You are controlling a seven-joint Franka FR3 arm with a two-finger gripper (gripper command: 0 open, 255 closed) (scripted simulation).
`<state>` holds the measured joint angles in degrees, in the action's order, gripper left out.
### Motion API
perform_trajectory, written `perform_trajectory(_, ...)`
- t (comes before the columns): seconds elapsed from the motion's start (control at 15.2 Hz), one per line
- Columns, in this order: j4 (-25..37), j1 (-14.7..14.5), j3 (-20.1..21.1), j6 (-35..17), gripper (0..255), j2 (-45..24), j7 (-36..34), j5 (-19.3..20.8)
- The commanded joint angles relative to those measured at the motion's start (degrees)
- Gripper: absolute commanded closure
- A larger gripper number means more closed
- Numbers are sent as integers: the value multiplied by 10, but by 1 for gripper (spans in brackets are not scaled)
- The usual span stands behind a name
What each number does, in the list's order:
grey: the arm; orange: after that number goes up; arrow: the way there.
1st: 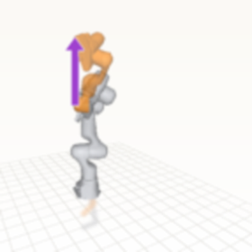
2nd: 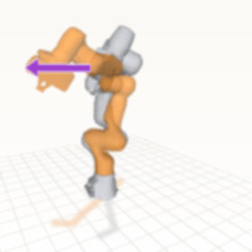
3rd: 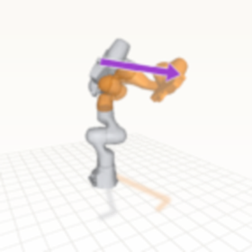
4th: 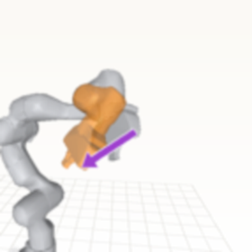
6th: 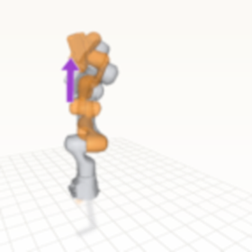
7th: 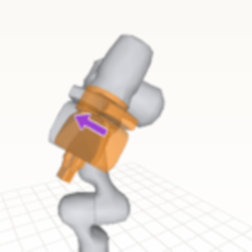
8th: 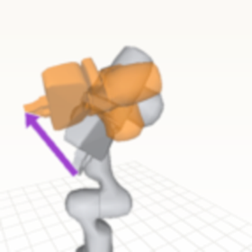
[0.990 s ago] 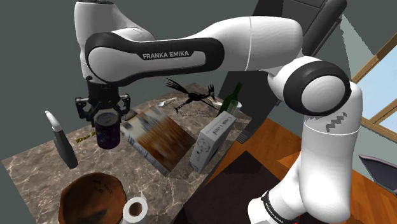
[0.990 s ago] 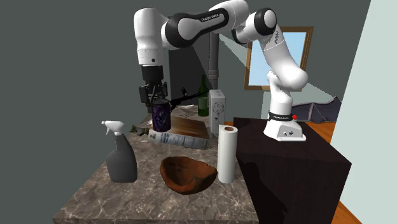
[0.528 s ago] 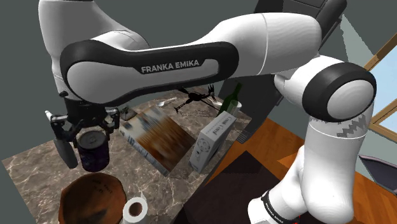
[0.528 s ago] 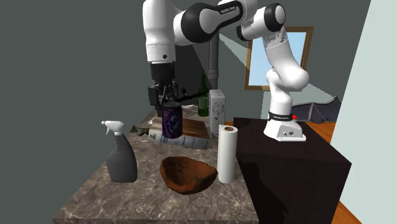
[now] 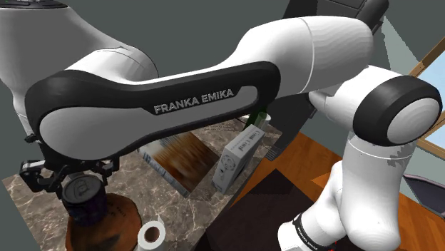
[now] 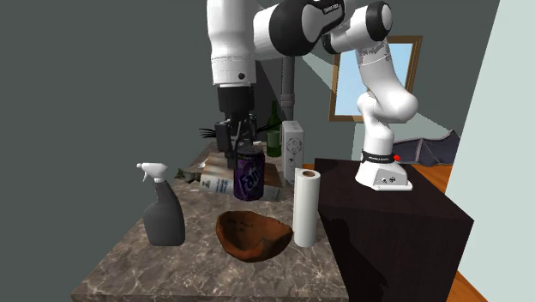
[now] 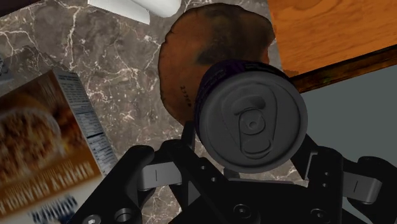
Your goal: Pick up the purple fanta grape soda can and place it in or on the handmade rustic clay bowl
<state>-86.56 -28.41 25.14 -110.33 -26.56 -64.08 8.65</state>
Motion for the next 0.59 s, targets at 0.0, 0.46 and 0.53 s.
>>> perform_trajectory(0.0,-9,-2,0,-12,255,-3,-4,2)
perform_trajectory(0.46,-39,-3,-5,-57,255,-19,-8,10)
perform_trajectory(0.53,-43,-3,-6,-64,255,-22,-8,11)
